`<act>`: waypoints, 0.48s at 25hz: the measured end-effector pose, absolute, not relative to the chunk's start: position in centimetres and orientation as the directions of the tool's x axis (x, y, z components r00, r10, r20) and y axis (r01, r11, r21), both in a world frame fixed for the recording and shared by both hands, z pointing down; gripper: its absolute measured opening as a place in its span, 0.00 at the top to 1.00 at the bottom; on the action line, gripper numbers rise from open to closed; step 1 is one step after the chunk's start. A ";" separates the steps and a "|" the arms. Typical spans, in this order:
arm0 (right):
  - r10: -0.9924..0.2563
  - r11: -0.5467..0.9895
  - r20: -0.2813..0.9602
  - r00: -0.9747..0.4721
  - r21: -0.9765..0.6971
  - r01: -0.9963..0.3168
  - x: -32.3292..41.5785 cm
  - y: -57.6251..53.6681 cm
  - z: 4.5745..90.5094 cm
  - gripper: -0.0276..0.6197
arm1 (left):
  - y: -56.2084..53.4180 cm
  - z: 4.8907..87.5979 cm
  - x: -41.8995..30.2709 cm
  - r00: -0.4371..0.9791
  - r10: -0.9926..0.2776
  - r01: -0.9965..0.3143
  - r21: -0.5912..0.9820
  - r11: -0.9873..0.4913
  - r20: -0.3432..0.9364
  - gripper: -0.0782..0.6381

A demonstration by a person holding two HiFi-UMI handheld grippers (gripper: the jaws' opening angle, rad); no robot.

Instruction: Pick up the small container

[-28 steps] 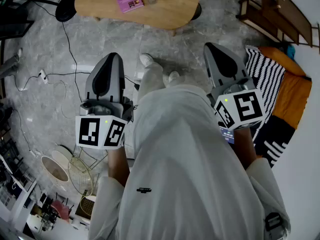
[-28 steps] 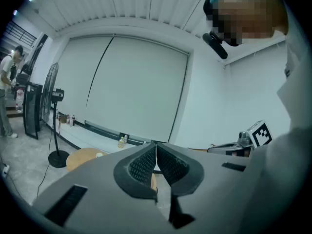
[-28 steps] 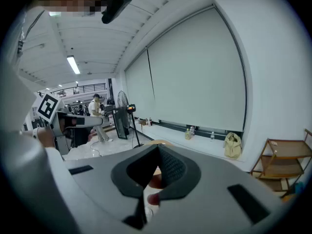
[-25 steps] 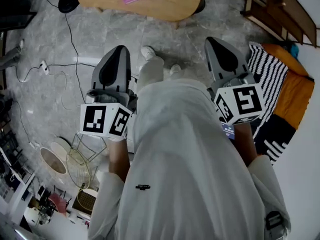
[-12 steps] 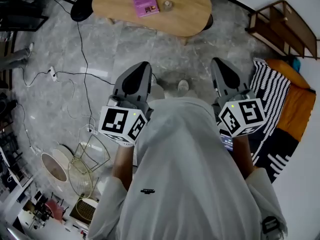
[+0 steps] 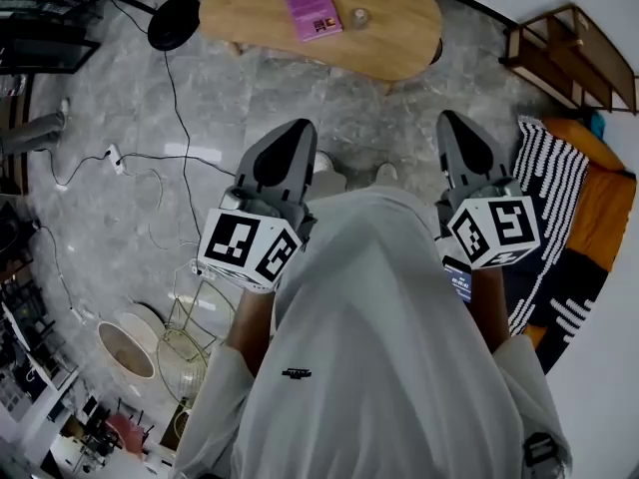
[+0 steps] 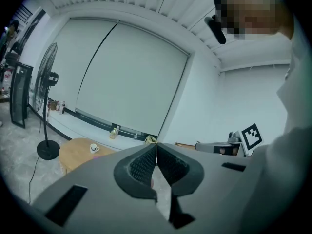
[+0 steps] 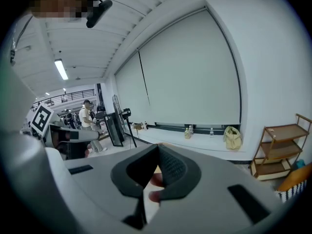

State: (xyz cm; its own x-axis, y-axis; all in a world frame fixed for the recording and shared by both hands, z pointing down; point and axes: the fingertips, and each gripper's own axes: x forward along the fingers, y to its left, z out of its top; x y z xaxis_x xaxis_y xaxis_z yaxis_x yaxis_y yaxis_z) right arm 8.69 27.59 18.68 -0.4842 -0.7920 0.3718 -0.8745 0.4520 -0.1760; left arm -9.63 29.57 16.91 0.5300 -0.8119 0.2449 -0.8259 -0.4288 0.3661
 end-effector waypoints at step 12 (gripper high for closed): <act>-0.837 0.325 0.424 -0.347 -0.126 -0.937 6.2 28.6 20.2 0.95 | 27.4 17.5 -13.2 0.643 -0.734 -0.741 0.417 -0.526 0.218 0.86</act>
State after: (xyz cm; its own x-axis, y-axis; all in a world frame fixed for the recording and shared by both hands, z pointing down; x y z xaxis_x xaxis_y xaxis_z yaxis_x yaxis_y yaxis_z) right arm 6.19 28.62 20.24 -0.3474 -0.8366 0.4236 -0.9372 0.3254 -0.1259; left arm -13.18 27.38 17.48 0.6431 -0.7340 0.2182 -0.7415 -0.5256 0.4172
